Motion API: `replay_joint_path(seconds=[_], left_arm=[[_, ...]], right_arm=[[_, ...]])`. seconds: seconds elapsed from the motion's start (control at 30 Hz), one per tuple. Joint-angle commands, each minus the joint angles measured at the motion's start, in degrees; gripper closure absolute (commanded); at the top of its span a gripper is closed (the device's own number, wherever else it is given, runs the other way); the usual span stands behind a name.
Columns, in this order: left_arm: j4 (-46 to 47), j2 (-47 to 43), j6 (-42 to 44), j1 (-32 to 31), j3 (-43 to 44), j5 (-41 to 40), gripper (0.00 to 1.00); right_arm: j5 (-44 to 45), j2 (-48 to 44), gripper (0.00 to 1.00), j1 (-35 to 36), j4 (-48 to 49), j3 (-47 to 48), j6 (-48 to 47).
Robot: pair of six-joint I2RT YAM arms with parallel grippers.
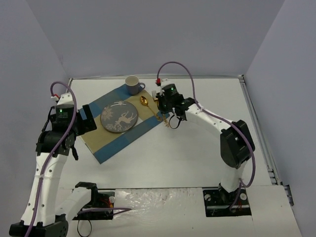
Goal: Set the dinner table for one person
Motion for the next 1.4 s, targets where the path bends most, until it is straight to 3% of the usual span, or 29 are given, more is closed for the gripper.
replay_joint_path(seconds=[0.0,0.17,0.5,1.37], left_arm=[[-5.1,-3.4,-0.1,0.2,4.7,-3.2,0.03],[-6.2,-6.7,0.1,0.2,5.6,-4.2,0.03],[-8.7,-11.7,-1.1,0.1,4.7,-8.4,0.03],[-7.6,-13.0,-2.8,0.1,-1.2,-6.3,0.03]], right_arm=[[1.1,2.6,1.00,9.3,1.3,10.4,4.7],[-1.1,10.5,1.00,17.1,1.3,20.5,6.2],[-4.9,24.2,1.00,25.3,3.5,34.8,7.1],[-8.1,36.5,1.00,27.5,17.3,37.4,10.8]])
